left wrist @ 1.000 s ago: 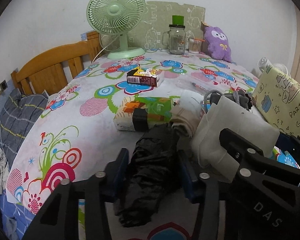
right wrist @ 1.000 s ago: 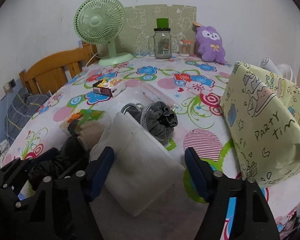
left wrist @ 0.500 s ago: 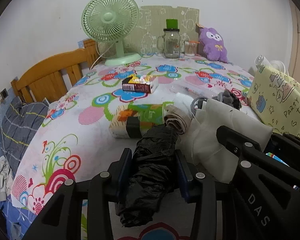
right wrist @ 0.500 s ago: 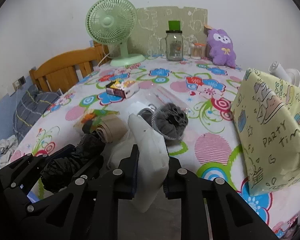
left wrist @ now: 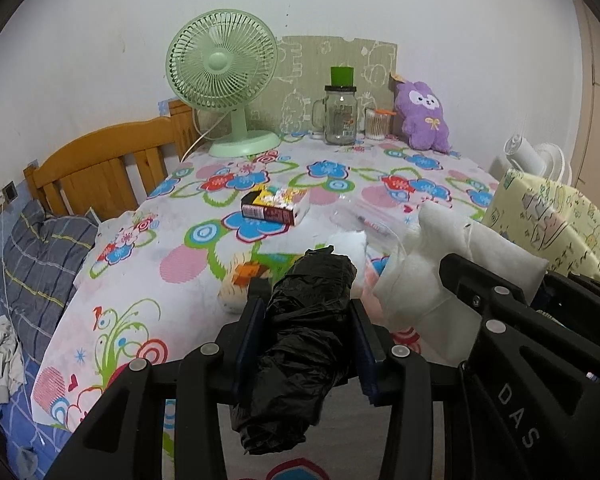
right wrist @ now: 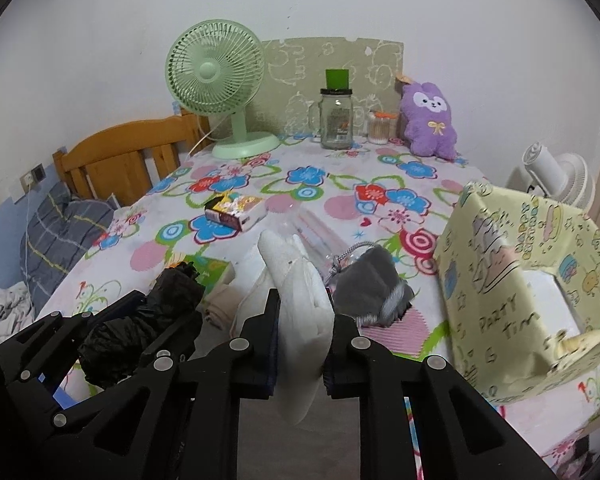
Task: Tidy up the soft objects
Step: 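Close left tool on black umbrella while right tool grasps white cloth, then lift and carry umbrella with left tool while right tool carries cloth toward box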
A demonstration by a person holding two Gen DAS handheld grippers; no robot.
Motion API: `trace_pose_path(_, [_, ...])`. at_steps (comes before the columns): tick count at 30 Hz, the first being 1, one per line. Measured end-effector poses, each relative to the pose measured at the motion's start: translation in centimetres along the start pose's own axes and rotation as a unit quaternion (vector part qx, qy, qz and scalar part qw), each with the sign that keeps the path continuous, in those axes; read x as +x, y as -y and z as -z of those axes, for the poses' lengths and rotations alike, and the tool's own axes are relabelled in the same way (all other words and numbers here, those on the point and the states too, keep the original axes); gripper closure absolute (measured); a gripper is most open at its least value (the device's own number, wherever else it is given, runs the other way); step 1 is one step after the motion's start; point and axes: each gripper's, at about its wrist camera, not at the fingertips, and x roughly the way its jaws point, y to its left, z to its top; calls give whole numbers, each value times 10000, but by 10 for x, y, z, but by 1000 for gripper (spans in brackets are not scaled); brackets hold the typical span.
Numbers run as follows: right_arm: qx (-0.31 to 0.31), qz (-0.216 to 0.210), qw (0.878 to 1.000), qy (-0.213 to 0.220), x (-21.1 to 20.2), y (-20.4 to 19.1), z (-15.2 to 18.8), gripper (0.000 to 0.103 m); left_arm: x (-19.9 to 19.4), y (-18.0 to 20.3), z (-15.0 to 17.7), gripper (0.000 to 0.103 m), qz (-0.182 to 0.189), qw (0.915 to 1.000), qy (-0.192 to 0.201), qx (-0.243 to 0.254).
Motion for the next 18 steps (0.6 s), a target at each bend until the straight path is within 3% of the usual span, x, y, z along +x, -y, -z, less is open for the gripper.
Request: trace_pose_path(18, [42, 227, 9995, 226, -22, 17, -44, 84, -16, 21, -45, 60, 127, 9995, 283, 30])
